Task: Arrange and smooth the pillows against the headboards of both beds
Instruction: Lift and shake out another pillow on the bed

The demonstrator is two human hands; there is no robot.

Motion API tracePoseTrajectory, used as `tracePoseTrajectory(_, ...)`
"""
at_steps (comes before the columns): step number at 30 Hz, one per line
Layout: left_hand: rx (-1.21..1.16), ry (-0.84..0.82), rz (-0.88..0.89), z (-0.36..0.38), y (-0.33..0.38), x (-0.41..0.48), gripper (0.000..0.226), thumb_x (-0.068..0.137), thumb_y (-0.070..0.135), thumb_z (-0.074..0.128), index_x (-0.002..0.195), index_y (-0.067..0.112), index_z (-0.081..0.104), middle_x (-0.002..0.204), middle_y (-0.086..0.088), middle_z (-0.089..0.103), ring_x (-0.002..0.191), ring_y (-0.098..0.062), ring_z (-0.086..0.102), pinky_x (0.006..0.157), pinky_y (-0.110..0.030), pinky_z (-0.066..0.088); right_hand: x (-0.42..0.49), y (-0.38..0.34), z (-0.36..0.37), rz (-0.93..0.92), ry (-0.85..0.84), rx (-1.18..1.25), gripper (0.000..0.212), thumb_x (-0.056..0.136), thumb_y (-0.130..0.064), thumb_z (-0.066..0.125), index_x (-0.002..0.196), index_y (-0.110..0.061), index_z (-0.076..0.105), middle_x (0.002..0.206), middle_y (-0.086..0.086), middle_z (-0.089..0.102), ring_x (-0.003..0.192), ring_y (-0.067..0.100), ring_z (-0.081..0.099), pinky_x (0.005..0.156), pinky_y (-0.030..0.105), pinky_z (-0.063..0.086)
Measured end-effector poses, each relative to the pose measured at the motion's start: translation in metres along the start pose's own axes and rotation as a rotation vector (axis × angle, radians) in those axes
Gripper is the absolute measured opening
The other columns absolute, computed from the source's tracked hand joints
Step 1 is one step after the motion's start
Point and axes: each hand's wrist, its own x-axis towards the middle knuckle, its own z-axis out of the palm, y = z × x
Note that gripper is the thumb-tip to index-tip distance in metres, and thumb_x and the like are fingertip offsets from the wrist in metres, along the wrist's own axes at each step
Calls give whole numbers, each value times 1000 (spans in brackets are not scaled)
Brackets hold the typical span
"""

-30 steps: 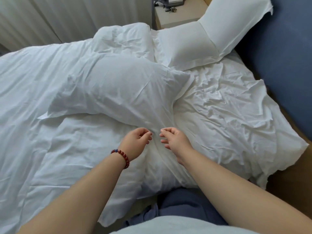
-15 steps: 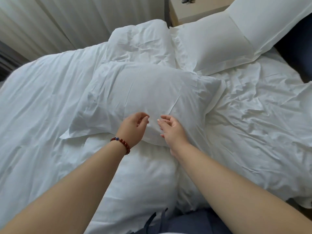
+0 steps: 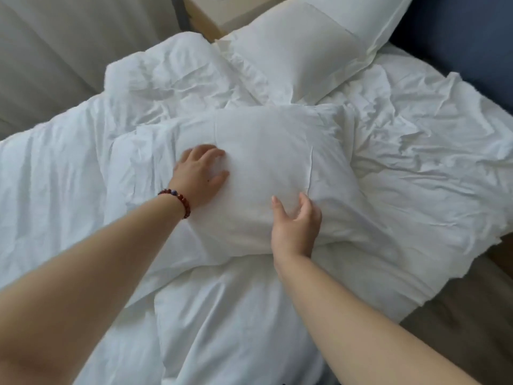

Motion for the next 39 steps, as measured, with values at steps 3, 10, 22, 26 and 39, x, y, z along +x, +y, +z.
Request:
tracePoseTrajectory(3, 67, -32, 87, 0, -11, 33, 53, 93, 52, 49, 142, 33, 40, 152, 8, 34, 143, -22, 21, 116, -42, 18, 1, 4, 9, 130, 87, -45, 95, 78, -43, 78, 151, -6, 30, 157, 17, 26, 147, 26, 20, 117, 33, 15)
tracePoseTrajectory(10, 128, -188, 139, 4, -9, 125, 71, 92, 69, 34, 152, 33, 23, 160, 5, 21, 147, -19, 13, 119, -39, 9, 21, 29, 31, 603, 87, 245, 140, 56, -66, 82, 155, -26, -9, 158, 3, 28, 140, 20, 36, 116, 38, 30)
tracePoseTrajectory(22, 73, -512, -102, 27, 15, 222, 119, 50, 102, 33, 133, 18, 49, 131, -6, 57, 110, -28, 55, 96, -43, 42, 81, 17, 62, 641, 120, 424, 142, 56, -59, 85, 153, -33, -14, 162, -3, 11, 146, 17, 24, 113, 31, 22)
tracePoseTrajectory(26, 95, -443, -86, 22, 22, 212, 118, 47, 102, 30, 122, 14, 55, 122, -8, 62, 101, -28, 54, 88, -40, 42, 77, 21, 54, 528, 176, 368, 135, 56, -52, 89, 156, -31, 1, 155, -1, 30, 139, 17, 36, 106, 23, 28)
tracePoseTrajectory(39, -211, 121, 11, -93, 83, 117, 62, 74, 79, 55, 82, 17, 53, 76, 1, 57, 70, -17, 52, 65, -35, 38, 73, -38, -28, 393, 81, 537, 80, 72, -59, 76, 141, -30, 45, 120, -10, 65, 107, 13, 62, 95, 29, 47)
